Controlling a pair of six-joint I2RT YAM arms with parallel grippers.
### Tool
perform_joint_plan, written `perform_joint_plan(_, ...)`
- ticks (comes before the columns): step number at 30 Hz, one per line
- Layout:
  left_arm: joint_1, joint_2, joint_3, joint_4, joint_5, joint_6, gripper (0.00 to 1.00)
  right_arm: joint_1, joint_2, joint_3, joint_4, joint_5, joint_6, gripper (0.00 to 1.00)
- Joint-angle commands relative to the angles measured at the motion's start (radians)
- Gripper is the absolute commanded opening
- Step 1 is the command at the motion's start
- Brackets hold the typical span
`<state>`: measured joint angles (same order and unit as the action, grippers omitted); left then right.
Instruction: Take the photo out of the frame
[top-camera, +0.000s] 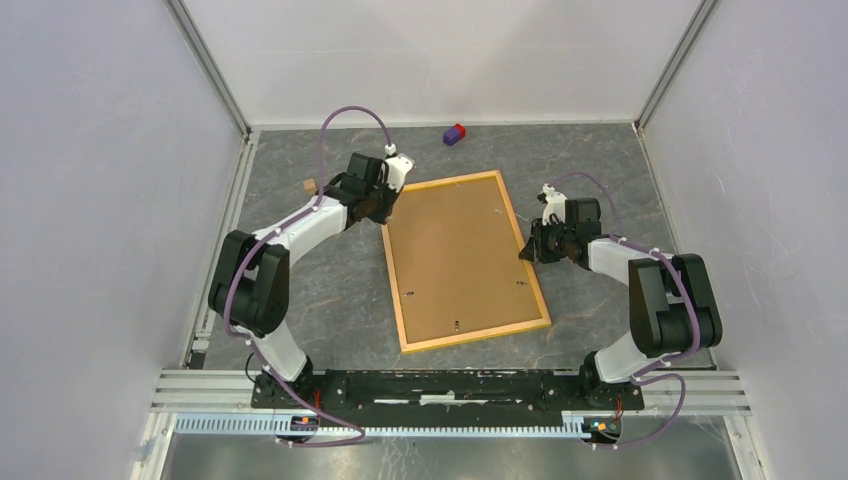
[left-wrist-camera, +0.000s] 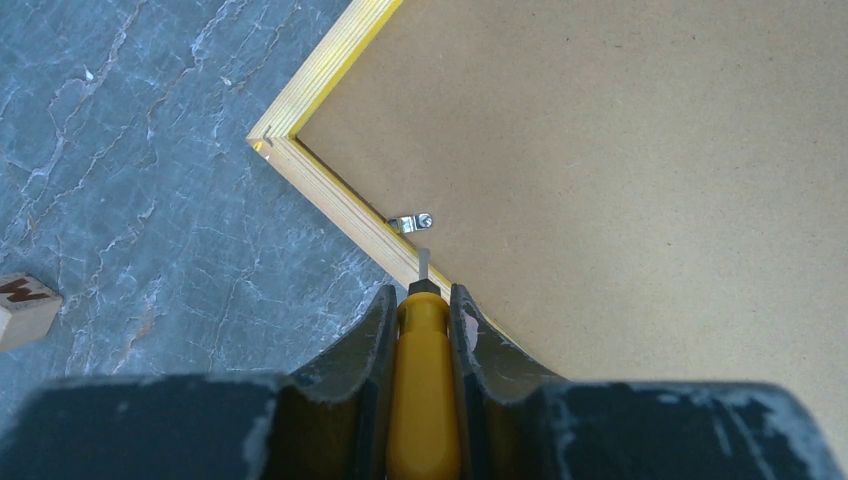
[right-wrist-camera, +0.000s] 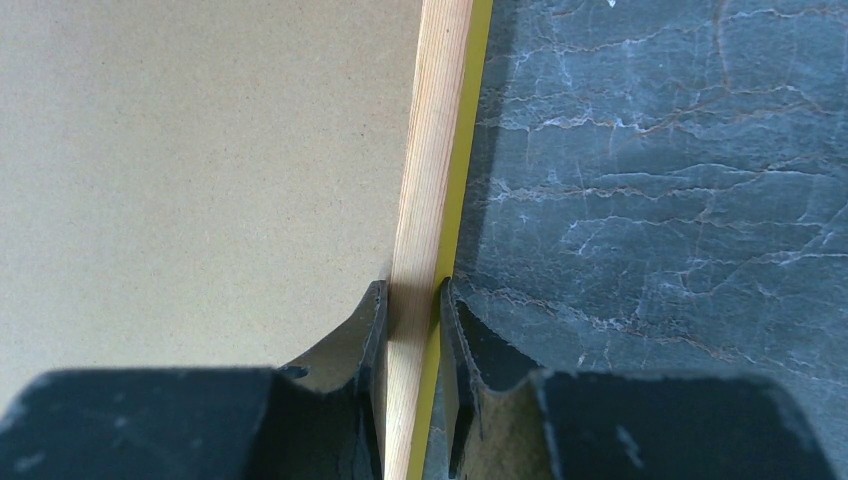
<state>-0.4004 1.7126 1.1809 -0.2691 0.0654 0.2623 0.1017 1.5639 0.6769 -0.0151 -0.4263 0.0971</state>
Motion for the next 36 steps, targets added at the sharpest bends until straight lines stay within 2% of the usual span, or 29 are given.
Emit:
perform_joint_plan(1, 0.004, 0.025, 0.044, 0.006, 0.022, -0.02, 0.02, 0.024, 0.084, -0.056, -0.146, 0.006, -0.046, 0.0)
perform_joint_plan(10, 0.004, 0.062, 0.046, 0.049, -0.055, 0.009, 0.02, 0.024, 0.091, -0.053, -0.147, 0.006, -0.047, 0.0)
perform_joint_plan(20, 0.004, 0.101, 0.084, 0.072, -0.062, 0.011, 0.02, 0.023, 0.095, -0.053, -0.149, 0.007, -0.049, 0.0)
perform_joint_plan(32, 0.003, 0.087, 0.055, 0.009, 0.087, 0.008, 0.02, 0.023, 0.1, -0.051, -0.15, 0.005, -0.051, 0.0)
perform_joint_plan(36, -0.002, 0.07, 0.049, -0.043, 0.179, 0.027, 0.02, 0.023, 0.101, -0.051, -0.149, 0.002, -0.05, 0.0)
